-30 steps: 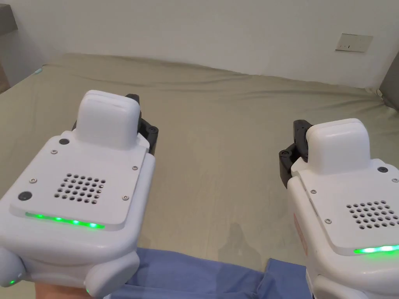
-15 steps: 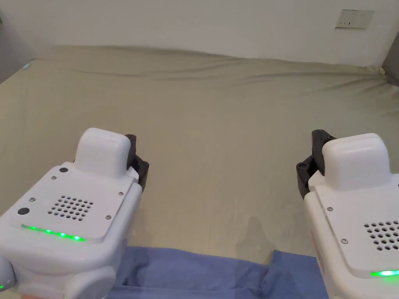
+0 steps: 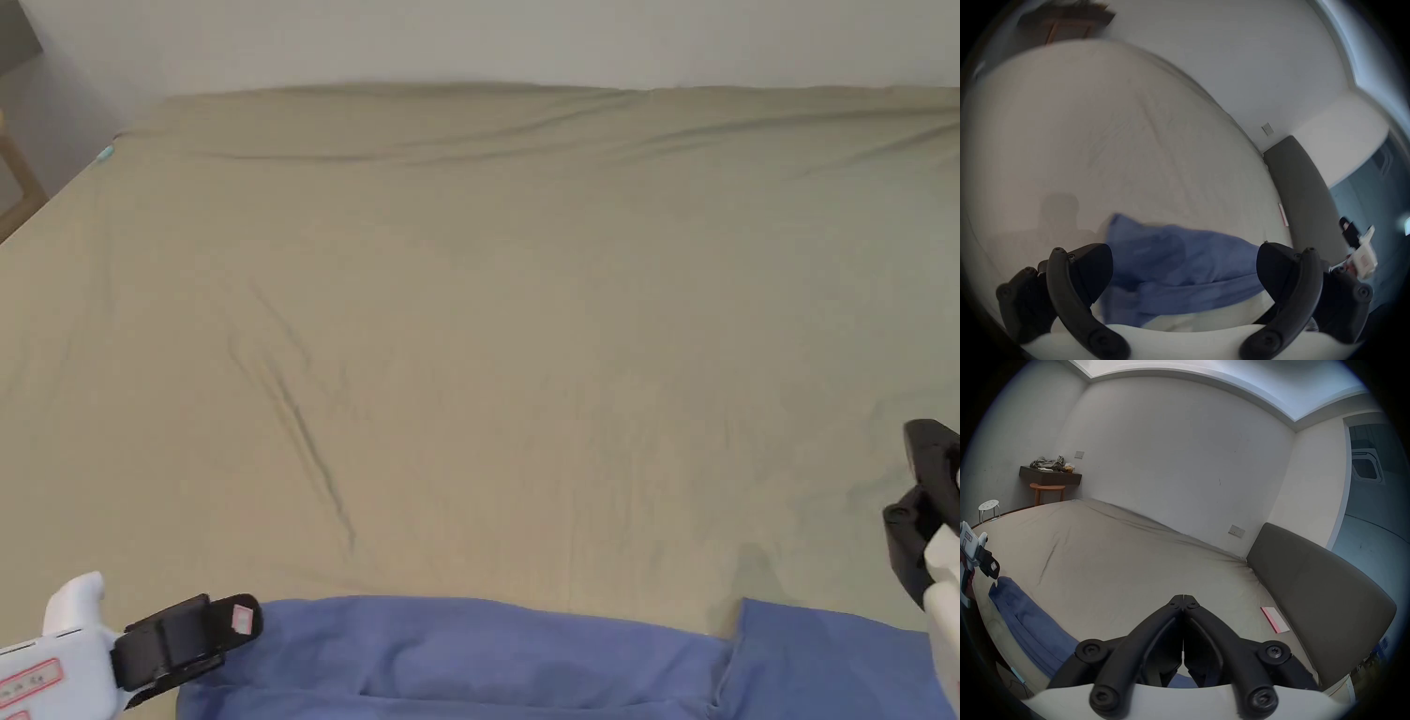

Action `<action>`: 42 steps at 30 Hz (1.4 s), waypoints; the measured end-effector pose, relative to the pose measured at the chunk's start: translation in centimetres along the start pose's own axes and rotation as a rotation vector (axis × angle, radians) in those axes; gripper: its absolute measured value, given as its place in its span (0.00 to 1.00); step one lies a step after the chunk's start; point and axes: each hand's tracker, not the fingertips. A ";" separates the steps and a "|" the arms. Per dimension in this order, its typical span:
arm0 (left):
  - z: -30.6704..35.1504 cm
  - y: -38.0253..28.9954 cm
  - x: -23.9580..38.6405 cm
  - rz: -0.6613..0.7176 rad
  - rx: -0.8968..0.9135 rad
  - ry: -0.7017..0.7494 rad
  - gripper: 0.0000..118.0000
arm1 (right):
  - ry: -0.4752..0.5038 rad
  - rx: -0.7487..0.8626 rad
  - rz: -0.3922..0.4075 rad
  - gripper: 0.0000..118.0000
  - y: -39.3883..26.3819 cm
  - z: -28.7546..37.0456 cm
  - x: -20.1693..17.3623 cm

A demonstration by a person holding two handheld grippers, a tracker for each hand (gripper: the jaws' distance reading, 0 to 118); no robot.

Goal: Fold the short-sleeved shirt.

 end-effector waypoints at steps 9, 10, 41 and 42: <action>-1.7 -0.2 -3.9 0.140 -0.127 -0.152 1.00 | 0.027 -0.021 -0.016 0.02 0.1 0.3 -1.2; -2.5 -0.3 -4.2 0.219 -0.157 -0.225 1.00 | 0.029 -0.020 -0.014 0.02 0.3 0.3 -1.4; -1.9 0.9 3.9 -0.269 -0.102 0.237 0.10 | 0.045 0.004 0.038 0.02 2.1 1.8 -2.0; -1.5 1.0 3.7 -0.270 -0.109 0.239 0.10 | 0.045 0.004 0.035 0.02 2.1 1.8 -1.9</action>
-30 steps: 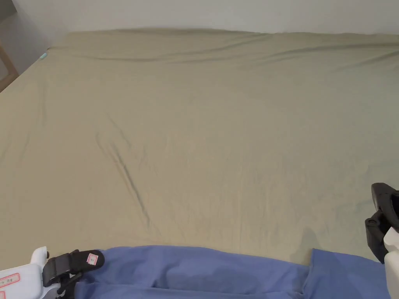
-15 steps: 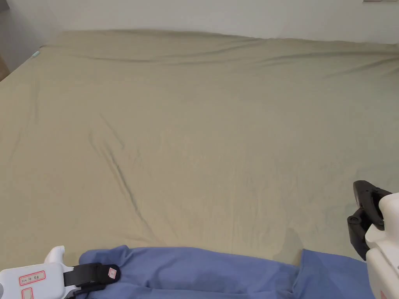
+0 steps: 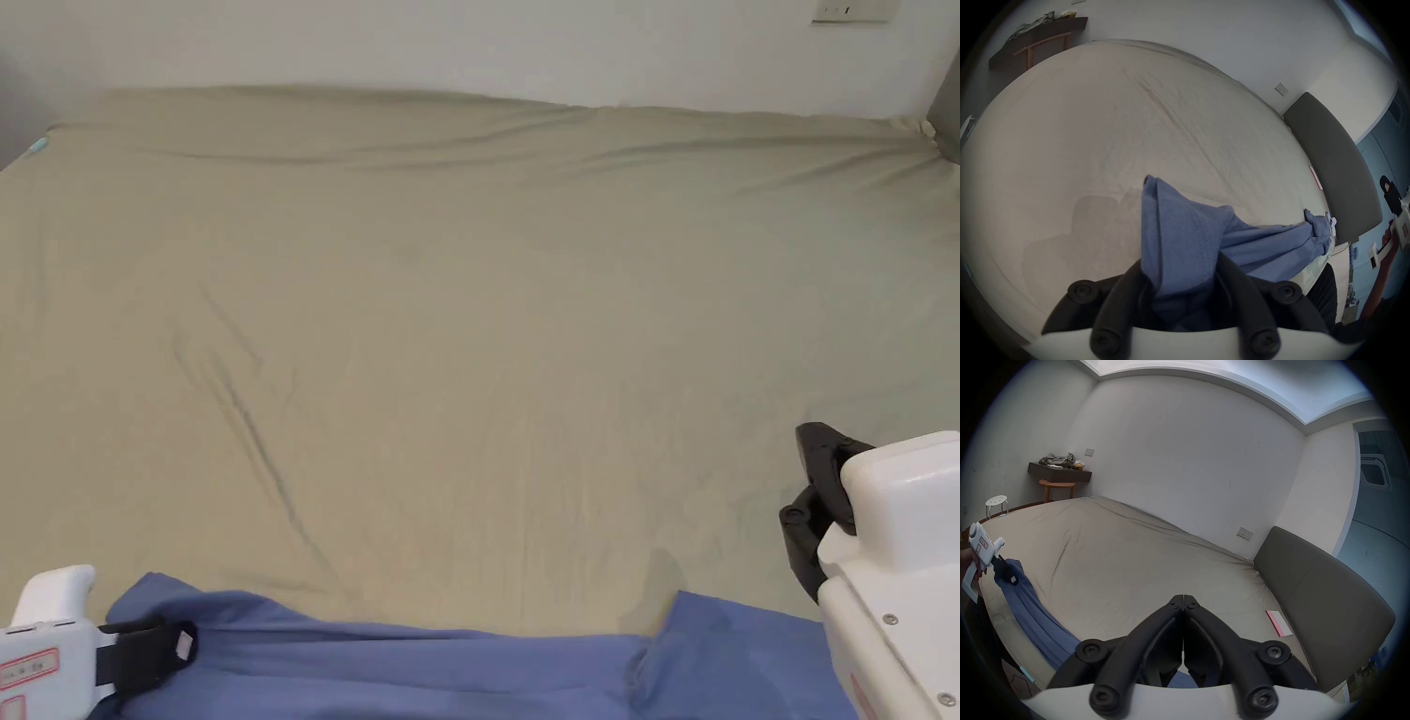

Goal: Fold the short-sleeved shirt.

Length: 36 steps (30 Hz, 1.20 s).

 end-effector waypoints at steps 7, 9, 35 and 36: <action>2.5 0.2 1.9 -0.008 0.006 0.054 0.10 | 0.002 -0.008 -0.007 0.02 0.0 -0.2 0.1; 3.1 0.7 3.8 -0.031 0.004 0.046 0.10 | 0.007 -0.005 -0.012 0.02 0.0 -0.2 0.1; -10.8 -2.3 21.8 0.096 -0.208 -0.038 0.73 | 0.019 -0.014 -0.071 0.02 -1.1 0.8 3.5; -10.8 -2.3 21.9 0.137 -0.223 -0.148 0.73 | 0.019 -0.014 -0.076 0.02 -1.1 0.8 3.5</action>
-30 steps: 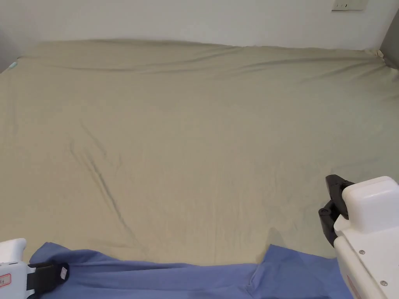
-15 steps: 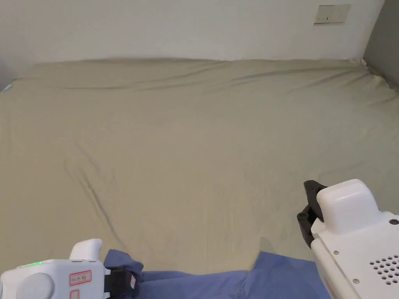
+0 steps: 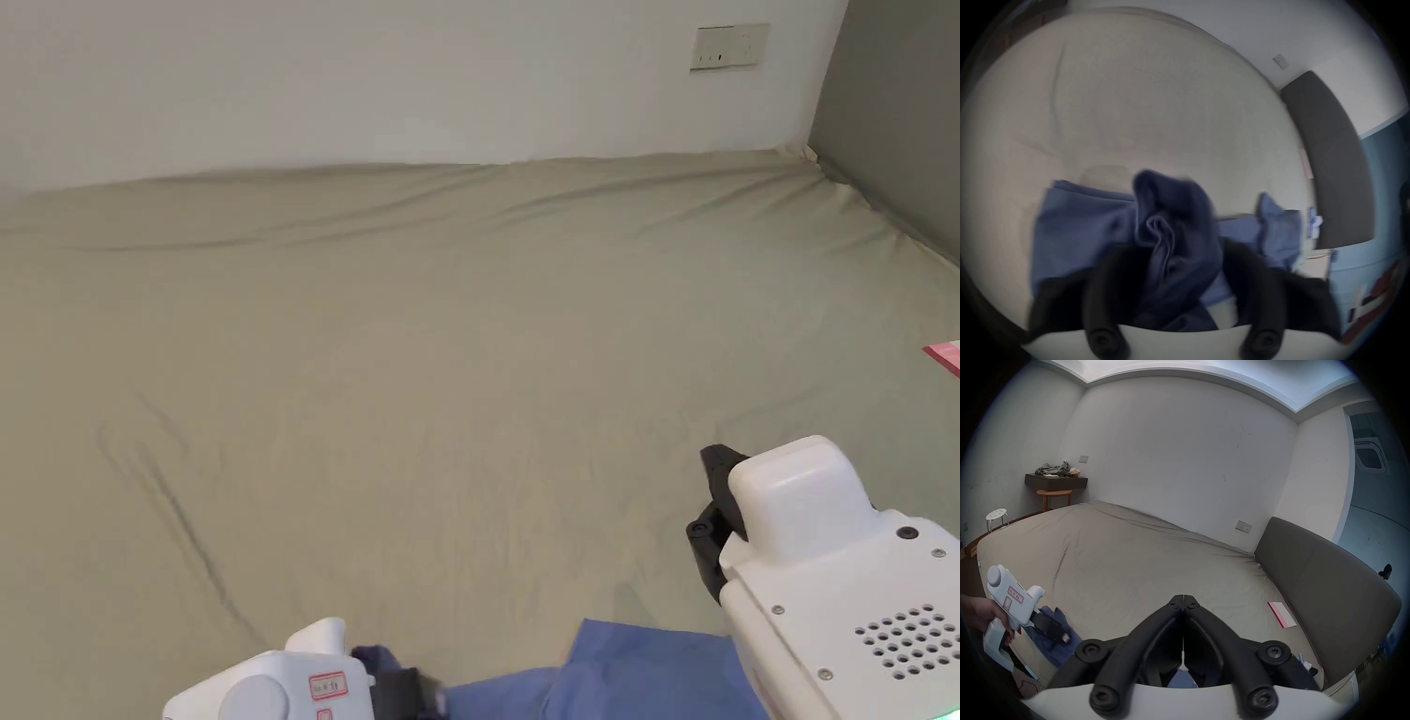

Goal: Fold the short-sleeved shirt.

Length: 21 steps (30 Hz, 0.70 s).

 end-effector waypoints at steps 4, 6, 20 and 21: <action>2.2 0.5 0.8 0.068 0.012 -0.210 0.96 | -0.001 0.000 -0.004 0.02 0.0 0.0 0.0; 4.1 0.9 0.8 0.011 0.072 -0.224 0.94 | -0.003 -0.001 -0.001 0.02 0.0 0.1 -0.1; 0.8 -4.0 -0.1 -0.481 0.237 0.289 0.00 | 0.020 -0.020 0.006 0.02 -0.5 0.1 -1.4; -0.1 -4.5 0.2 -0.493 0.236 0.290 0.00 | 0.020 -0.022 0.007 0.02 -0.5 0.2 -1.4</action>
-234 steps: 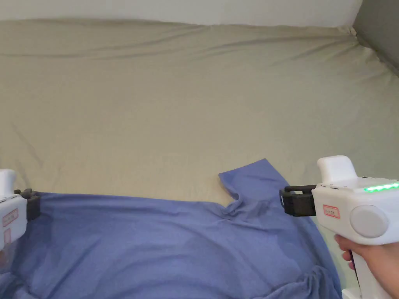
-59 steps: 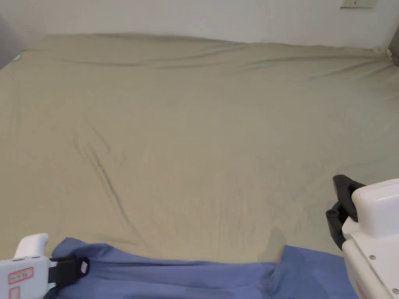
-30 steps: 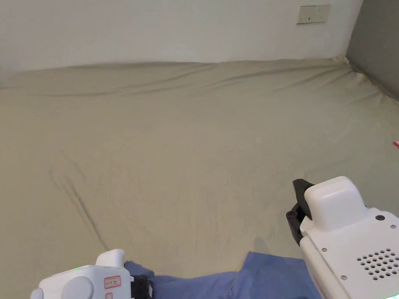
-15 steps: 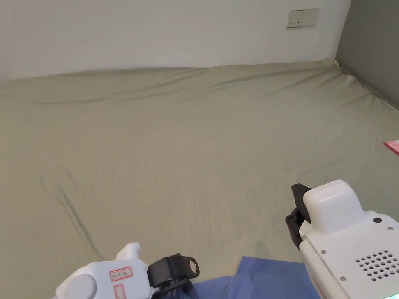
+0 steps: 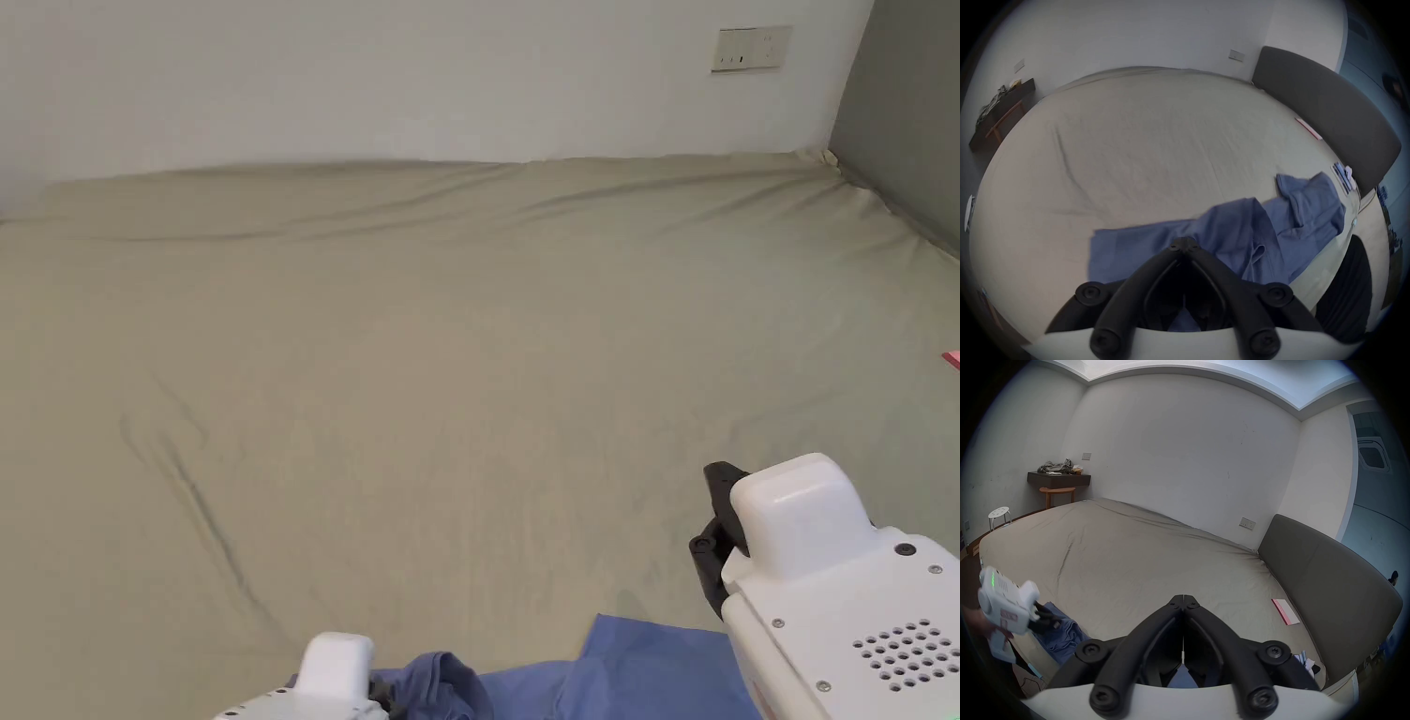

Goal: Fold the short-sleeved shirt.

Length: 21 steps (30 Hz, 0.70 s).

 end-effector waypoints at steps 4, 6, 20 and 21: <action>-1.5 -0.9 3.7 -0.137 0.015 0.087 0.00 | -0.002 -0.013 0.004 0.02 -0.2 0.1 0.1; -1.4 -1.1 5.2 -0.178 0.046 0.114 0.00 | -0.004 -0.017 0.005 0.02 -0.3 0.1 0.2; -1.3 -1.6 8.5 -0.168 0.088 -0.065 0.00 | 0.009 -0.045 0.002 0.02 -0.8 -0.8 0.0; -1.1 -1.4 8.2 -0.130 0.082 -0.148 0.00 | 0.009 -0.046 0.001 0.02 -0.8 -0.8 0.0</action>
